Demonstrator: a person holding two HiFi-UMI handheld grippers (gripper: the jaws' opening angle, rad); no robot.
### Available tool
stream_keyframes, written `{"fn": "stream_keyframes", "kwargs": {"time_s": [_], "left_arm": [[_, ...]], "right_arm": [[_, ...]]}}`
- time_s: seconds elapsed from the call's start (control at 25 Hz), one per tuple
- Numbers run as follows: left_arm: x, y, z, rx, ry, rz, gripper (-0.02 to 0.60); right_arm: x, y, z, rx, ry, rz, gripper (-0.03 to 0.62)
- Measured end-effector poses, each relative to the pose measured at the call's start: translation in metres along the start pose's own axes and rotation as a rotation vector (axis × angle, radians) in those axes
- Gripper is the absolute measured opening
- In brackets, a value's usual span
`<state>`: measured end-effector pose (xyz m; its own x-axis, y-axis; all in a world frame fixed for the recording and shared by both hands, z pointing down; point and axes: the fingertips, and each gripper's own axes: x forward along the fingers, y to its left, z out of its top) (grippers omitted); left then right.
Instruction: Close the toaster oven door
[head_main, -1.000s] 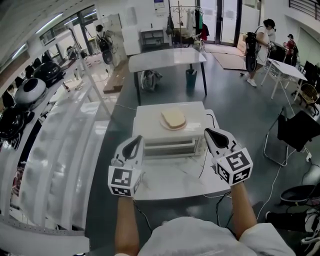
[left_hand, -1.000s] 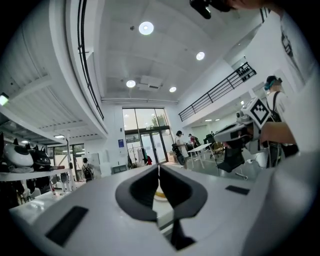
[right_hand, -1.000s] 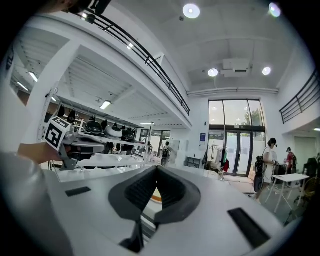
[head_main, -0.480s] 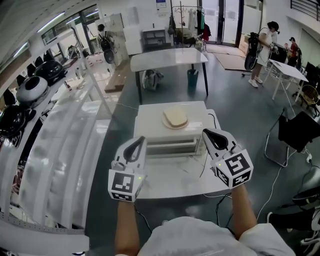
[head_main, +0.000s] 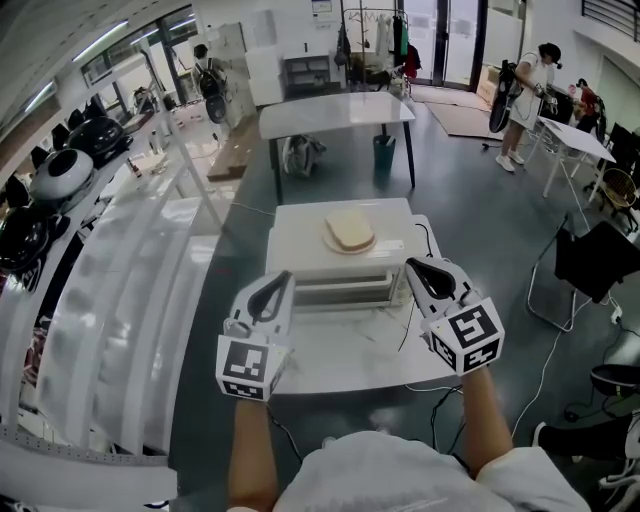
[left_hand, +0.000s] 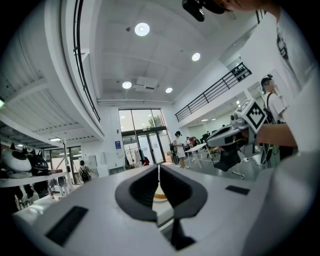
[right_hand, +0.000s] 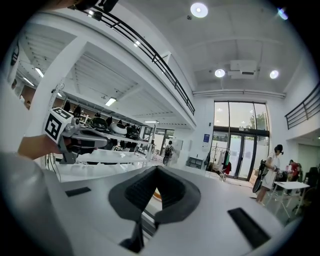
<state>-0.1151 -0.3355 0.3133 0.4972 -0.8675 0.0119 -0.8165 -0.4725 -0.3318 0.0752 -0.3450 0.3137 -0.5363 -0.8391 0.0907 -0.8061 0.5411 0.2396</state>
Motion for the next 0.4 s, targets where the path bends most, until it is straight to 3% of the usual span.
{"fn": "stream_keyframes", "kwargs": {"time_s": [0.4], "left_arm": [[-0.0009,-0.0035,-0.0064,-0.012,0.017,-0.014,0.023]], "right_arm": [[-0.0025,-0.0019,-0.0038,0.010,0.008,-0.002,0.015]]}}
